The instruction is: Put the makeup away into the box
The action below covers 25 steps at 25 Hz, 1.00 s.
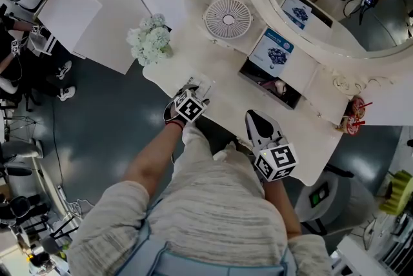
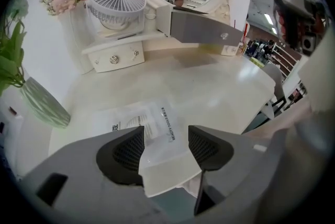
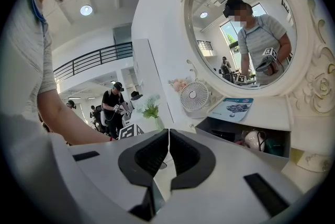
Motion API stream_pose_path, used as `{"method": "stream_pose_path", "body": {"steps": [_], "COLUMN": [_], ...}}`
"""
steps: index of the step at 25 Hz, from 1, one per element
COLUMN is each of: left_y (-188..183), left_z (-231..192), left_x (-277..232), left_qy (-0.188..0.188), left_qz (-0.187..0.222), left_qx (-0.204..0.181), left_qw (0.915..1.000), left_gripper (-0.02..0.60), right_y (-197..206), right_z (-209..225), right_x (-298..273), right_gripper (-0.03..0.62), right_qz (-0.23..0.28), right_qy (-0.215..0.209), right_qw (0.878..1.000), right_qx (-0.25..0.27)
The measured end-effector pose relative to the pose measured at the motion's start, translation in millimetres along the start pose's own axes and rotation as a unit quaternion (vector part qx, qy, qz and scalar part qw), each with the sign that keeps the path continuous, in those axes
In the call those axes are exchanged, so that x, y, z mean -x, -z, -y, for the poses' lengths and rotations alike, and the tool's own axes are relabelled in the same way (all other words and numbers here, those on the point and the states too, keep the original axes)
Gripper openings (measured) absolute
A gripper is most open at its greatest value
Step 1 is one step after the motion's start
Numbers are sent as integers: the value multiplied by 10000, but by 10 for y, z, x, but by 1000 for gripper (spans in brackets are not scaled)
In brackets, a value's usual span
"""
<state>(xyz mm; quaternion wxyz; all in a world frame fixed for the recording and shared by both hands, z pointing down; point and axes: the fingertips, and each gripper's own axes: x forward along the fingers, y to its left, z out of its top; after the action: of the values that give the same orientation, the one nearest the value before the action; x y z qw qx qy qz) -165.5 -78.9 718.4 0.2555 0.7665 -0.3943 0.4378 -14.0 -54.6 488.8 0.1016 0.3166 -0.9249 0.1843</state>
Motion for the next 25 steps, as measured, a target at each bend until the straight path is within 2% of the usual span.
{"method": "stream_pose_path", "body": {"steps": [5,9,17,20,25], "left_y": [87,101,93,90,80], "left_z": [-71,-14,-11,-13,-85], "left_x": [-64,-77,-82,-70,-41], "left_qy": [-152,68,155,187,-9], "left_qz": [-302,-342,-353,-343,-324], "left_qx": [-79,103,221,295,274], "left_qw": [9994,9993,9990,9988,9991], "left_gripper": [262,262,256,217,120], "right_y": [-15,-15,-7,-6,3], "right_z": [3,3,18,18,37], "right_x": [9,11,26,31,46], "right_gripper": [11,11,11,9,11], "right_qz": [-5,-22,-11,-5,-3], "right_qy": [14,20,45,48,69], "right_qw": [10000,10000,10000,10000,10000], "right_qx": [6,12,-7,-15,-16]}}
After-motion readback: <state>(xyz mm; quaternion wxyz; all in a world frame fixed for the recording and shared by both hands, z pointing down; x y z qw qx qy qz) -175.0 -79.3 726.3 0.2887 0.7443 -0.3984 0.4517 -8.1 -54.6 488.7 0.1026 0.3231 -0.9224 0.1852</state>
